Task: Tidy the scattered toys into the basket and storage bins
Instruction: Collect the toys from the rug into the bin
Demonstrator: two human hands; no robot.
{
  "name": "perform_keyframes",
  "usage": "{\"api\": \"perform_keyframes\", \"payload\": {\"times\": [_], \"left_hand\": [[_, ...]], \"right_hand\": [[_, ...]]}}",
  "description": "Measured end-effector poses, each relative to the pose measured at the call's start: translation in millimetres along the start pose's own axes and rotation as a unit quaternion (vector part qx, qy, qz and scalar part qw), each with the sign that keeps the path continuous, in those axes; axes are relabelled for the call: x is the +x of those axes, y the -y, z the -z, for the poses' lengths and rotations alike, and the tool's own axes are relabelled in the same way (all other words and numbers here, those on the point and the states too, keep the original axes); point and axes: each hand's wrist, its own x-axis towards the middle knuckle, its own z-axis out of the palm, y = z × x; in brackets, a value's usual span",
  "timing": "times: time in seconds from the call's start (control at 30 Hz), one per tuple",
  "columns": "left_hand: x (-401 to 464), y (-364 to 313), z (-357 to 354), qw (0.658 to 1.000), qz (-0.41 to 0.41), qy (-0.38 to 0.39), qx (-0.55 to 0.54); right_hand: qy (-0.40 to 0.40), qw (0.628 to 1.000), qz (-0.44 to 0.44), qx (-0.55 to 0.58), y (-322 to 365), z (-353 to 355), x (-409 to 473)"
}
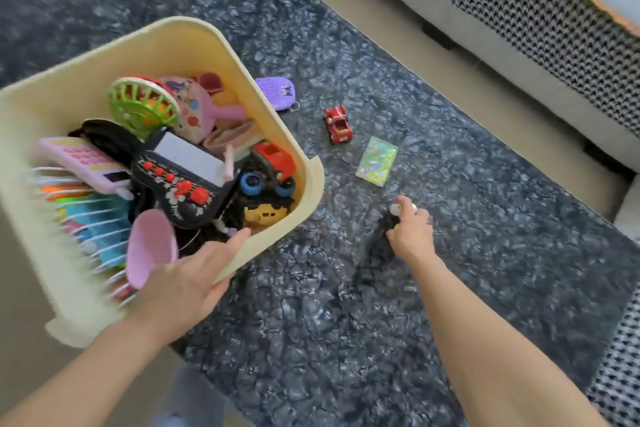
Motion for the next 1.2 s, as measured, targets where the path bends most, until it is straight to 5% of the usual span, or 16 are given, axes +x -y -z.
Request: {"api": "perform_keyframes", "payload": {"times": [0.13,0.27,0.47,0.6,0.7,1.0,1.2], "left_hand": [[1,12,0,1.000,-0.014,-0.003,0.020],[4,20,6,1.000,-0.008,-0.006,0.021],[3,23,5,0.996,-0.032,0.010,0.079],[4,43,13,0.997,-0.021,0.003,0.071],[3,70,17,0.996,-0.042,-0.024,0.078],[31,132,38,0.991,-0.084,-0.051,0.086],[41,154,41,0.991,-0.102,-0.042,0.080]], "right_hand": [[-0.040,0.979,0.053,0.191,44,3,-19],[-0.103,0.898,0.212,0.371,128,28,-64],[-0.017,0.898,0.379,0.225,238,30,-85],[-0.083,0.907,0.380,0.162,260,34,-68],[-0.148,0.923,0.301,0.191,239,36,-37],[-0.082,0.992,0.086,0.037,177,2,51],[-0.081,0.994,0.075,-0.025,191,-14,71]]}}
